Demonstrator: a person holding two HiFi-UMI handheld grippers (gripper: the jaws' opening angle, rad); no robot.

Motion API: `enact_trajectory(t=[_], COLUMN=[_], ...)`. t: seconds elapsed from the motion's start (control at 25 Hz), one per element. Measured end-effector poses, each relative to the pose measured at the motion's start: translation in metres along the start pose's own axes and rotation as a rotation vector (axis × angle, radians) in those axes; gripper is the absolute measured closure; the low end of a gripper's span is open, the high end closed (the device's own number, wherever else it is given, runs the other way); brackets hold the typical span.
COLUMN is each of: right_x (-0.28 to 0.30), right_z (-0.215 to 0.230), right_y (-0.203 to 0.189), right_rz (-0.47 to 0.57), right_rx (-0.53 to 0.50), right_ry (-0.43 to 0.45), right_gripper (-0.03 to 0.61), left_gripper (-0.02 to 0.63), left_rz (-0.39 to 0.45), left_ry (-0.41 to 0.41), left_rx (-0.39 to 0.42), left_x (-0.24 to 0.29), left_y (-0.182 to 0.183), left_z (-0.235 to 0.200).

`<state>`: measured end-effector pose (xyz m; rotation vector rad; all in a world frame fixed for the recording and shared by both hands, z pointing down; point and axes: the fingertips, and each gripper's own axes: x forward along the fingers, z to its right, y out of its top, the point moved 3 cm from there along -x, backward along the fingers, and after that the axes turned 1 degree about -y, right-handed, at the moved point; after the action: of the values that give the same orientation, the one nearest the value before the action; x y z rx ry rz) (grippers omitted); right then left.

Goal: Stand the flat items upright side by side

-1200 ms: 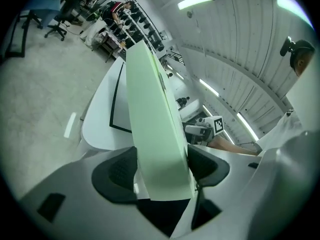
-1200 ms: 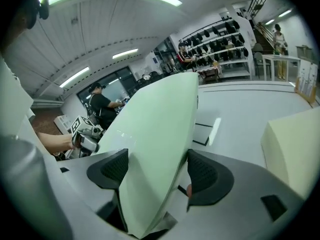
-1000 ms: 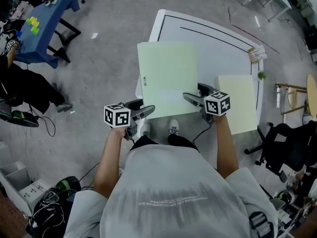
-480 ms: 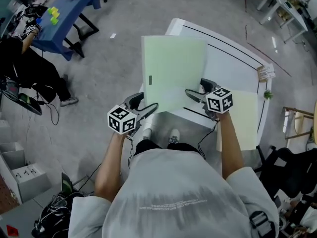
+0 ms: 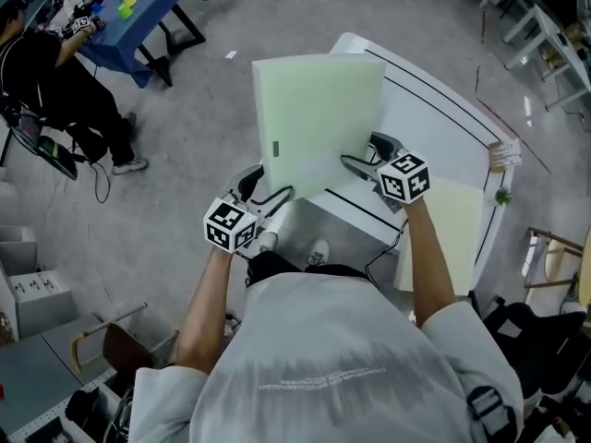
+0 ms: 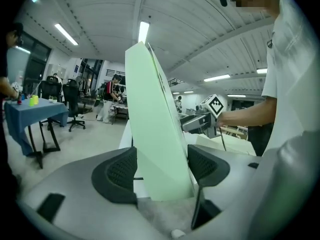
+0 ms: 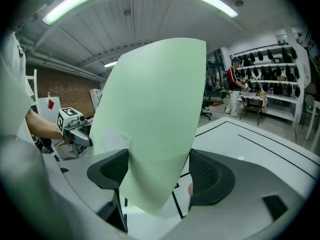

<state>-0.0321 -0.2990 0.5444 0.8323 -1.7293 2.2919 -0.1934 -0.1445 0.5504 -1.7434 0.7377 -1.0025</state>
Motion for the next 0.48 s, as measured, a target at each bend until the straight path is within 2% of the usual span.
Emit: enact_trajectory(t=[0.2, 0.36, 0.48], right_x=[0.014, 0.03, 0.04], right_z=[-0.003, -0.003, -0.002], right_y=[0.011, 0.021, 0.026], right_rz=[-0.026, -0.071, -0.092], right_rx=[-0.108, -0.173, -0.224], right_ry=[0.018, 0.042, 0.048], right_gripper=[0.198, 0.198, 0.198], left_gripper=[0.285, 0.285, 0.285], left_rz=[-0.015, -0.015, -0.05], left_ry=[0.108, 0.186, 0.2], left_rx=[0.115, 0.143, 0.175], left_x=[-0.005, -0.007, -0.006], left_y=[-0.01, -0.01, -0.022], left_z=[-0.003, -0.008, -0.007])
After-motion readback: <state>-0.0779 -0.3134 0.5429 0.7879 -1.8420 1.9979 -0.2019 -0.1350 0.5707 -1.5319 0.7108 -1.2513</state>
